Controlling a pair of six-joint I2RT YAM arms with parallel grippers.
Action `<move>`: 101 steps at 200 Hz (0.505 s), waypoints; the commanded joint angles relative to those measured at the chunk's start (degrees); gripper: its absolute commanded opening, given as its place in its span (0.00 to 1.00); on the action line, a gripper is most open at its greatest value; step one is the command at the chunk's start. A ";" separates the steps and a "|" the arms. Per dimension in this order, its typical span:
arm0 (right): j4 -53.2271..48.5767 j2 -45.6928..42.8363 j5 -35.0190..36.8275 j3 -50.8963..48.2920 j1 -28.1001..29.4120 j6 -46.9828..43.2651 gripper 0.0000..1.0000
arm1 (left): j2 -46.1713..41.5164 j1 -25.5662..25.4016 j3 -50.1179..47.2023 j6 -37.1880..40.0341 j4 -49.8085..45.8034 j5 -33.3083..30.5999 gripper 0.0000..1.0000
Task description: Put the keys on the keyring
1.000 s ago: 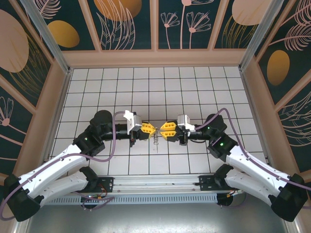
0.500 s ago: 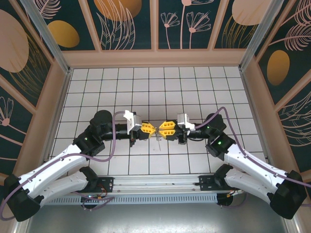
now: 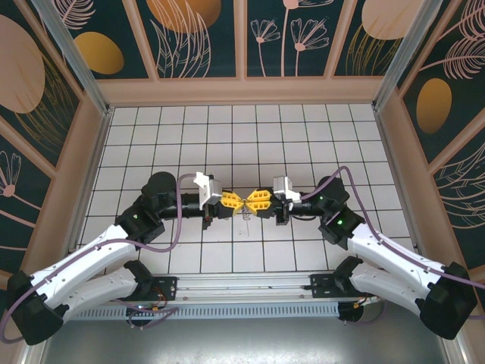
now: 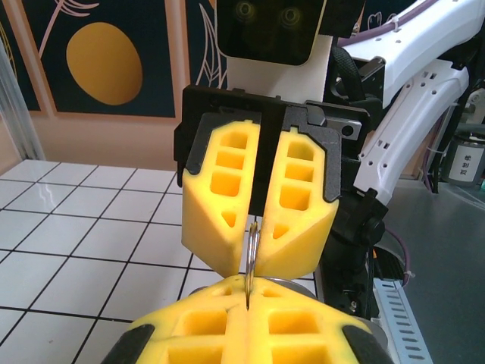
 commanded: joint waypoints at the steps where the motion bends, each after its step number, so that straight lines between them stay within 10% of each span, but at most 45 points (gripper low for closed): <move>1: 3.61 0.53 0.57 0.53 0.59 0.36 0.13 | 0.31 -0.36 -0.26 -0.42 2.58 0.74 0.00; 57: -2.47 0.86 4.16 3.06 0.73 -2.03 0.00 | 0.20 -0.38 0.34 -0.20 1.15 -1.24 0.00; 101: -26.75 3.16 14.63 14.26 1.47 -10.45 0.00 | -0.29 -0.40 4.13 3.27 -9.28 -10.76 0.37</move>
